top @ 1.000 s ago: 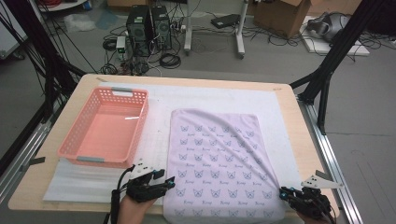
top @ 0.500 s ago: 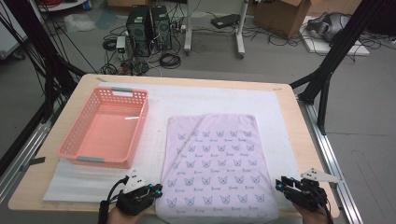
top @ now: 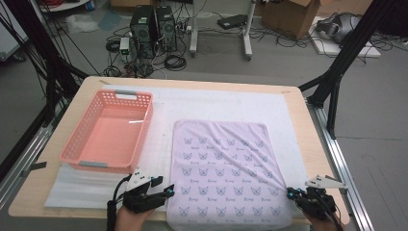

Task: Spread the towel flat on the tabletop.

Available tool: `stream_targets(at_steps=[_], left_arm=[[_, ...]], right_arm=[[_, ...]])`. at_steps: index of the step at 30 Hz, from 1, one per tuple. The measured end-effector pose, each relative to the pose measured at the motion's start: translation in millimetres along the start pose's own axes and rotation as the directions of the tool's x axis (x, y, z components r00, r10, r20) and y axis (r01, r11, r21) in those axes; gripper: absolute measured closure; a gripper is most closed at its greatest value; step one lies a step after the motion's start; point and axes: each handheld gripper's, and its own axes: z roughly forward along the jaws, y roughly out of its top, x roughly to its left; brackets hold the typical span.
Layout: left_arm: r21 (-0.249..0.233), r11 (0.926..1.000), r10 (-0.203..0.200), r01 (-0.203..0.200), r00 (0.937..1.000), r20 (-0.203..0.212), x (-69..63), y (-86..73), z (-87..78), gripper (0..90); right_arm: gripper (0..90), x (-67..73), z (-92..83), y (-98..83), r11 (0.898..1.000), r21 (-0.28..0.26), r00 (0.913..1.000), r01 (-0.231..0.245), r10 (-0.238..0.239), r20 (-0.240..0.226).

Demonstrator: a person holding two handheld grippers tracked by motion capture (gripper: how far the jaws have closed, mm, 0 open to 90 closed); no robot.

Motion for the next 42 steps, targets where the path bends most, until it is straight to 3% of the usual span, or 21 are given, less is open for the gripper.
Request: stream_targets(at_steps=[1, 3, 6, 8, 10, 13, 17, 18, 20, 22, 23, 27, 29, 30, 33, 36, 37, 38, 42], left_arm=[[0.003, 1.0000, 0.000, 0.000, 1.0000, 0.002, 0.1, 1.5, 3.0, 45.0], [0.020, 0.9998, -0.001, 0.001, 0.9999, 0.013, -0.8, 3.9, 8.8, 45.4], [0.071, 0.9972, 0.022, -0.025, 0.9990, 0.040, -9.0, 3.4, 19.0, 53.1], [0.073, 0.9926, 0.100, -0.097, 0.9944, -0.034, -16.1, 1.3, 19.8, 66.2], [0.098, 0.9934, 0.061, -0.059, 0.9980, -0.015, -12.7, 3.7, 16.3, 85.7], [0.115, 0.9913, 0.067, -0.064, 0.9973, -0.027, -9.3, 1.2, 5.6, 86.4], [0.102, 0.9926, 0.069, -0.067, 0.9975, -0.015, -3.2, -6.6, -9.7, 84.6], [0.095, 0.9934, 0.066, -0.063, 0.9973, -0.030, -1.9, -8.3, -11.1, 79.1], [0.059, 0.9980, 0.023, -0.021, 0.9995, -0.024, 3.6, -8.3, -11.9, 60.7], [0.013, 0.9999, 0.004, -0.004, 0.9999, -0.015, 7.7, -3.9, -11.7, 53.0], [-0.012, 0.9999, -0.003, 0.003, 1.0000, -0.004, 9.6, -0.2, -10.2, 51.4], [-0.038, 0.9993, 0.007, -0.006, 0.9999, 0.013, 12.6, 8.6, -2.1, 45.4], [-0.035, 0.9991, 0.023, -0.023, 0.9997, 0.011, 13.9, 12.1, 2.6, 44.0], [-0.035, 0.9992, 0.022, -0.022, 0.9997, 0.009, 15.4, 14.3, 5.0, 44.1], [-0.046, 0.9987, 0.019, -0.019, 0.9998, 0.007, 19.6, 22.4, 13.1, 43.8], [-0.040, 0.9992, 0.006, -0.006, 0.9999, 0.011, 25.2, 29.5, 23.3, 43.9], [-0.038, 0.9993, 0.001, 0.000, 0.9999, 0.013, 26.9, 31.5, 27.4, 43.8], [-0.029, 0.9996, 0.000, 0.001, 0.9999, 0.015, 28.6, 33.3, 31.6, 43.8], [0.006, 0.9999, -0.014, 0.014, 0.9999, 0.001, 36.0, 40.9, 47.6, 46.7]], right_arm=[[85.8, -1.1, -2.2, -2.4, 1.000, -0.004, 0.9999, -0.002, 0.002, -0.011], [69.7, -2.0, -3.2, -4.6, 1.000, -0.024, 0.9999, -0.007, 0.007, -0.013], [66.0, -3.2, -5.2, -4.0, 0.998, -0.058, 0.9996, -0.027, 0.026, -0.006], [65.1, -3.7, -5.6, -3.6, 0.997, -0.075, 0.9993, -0.036, 0.036, -0.004], [64.5, -4.9, -4.9, -3.6, 0.996, -0.081, 0.9989, -0.046, 0.045, -0.011], [64.3, -5.3, -3.7, -2.5, 0.995, -0.088, 0.9985, -0.055, 0.054, -0.013], [64.4, -7.5, -1.8, 3.1, 0.991, -0.113, 0.9979, -0.065, 0.064, -0.010], [63.8, -8.1, 0.1, 5.6, 0.990, -0.119, 0.9974, -0.071, 0.070, -0.013], [63.4, -9.7, 6.6, 12.4, 0.988, -0.129, 0.9966, -0.082, 0.080, -0.018], [63.9, -10.0, 16.0, 20.6, 0.989, -0.120, 0.9963, -0.085, 0.083, -0.022], [64.3, -10.9, 22.2, 24.8, 0.990, -0.115, 0.9969, -0.078, 0.076, -0.023], [70.0, -11.0, 43.7, 38.4, 0.994, -0.093, 0.9979, -0.061, 0.059, -0.026], [83.0, -10.3, 49.3, 41.4, 0.995, -0.088, 0.9990, -0.040, 0.038, -0.024], [87.7, -11.6, 48.9, 42.6, 0.996, -0.077, 0.9979, -0.043, 0.039, -0.052], [88.7, -12.7, 42.6, 42.3, 0.999, -0.042, 0.9998, -0.015, 0.016, 0.011], [87.7, -18.9, 36.0, 36.7, 0.999, -0.041, 0.9997, -0.015, 0.016, 0.021], [82.4, -20.4, 35.4, 35.5, 0.999, -0.044, 0.9999, -0.016, 0.016, 0.000], [71.6, -20.6, 35.9, 34.8, 0.998, -0.055, 0.9999, -0.010, 0.010, -0.002], [65.3, -22.8, 33.1, 36.5, 0.995, -0.100, 0.9997, -0.026, 0.026, -0.001]])
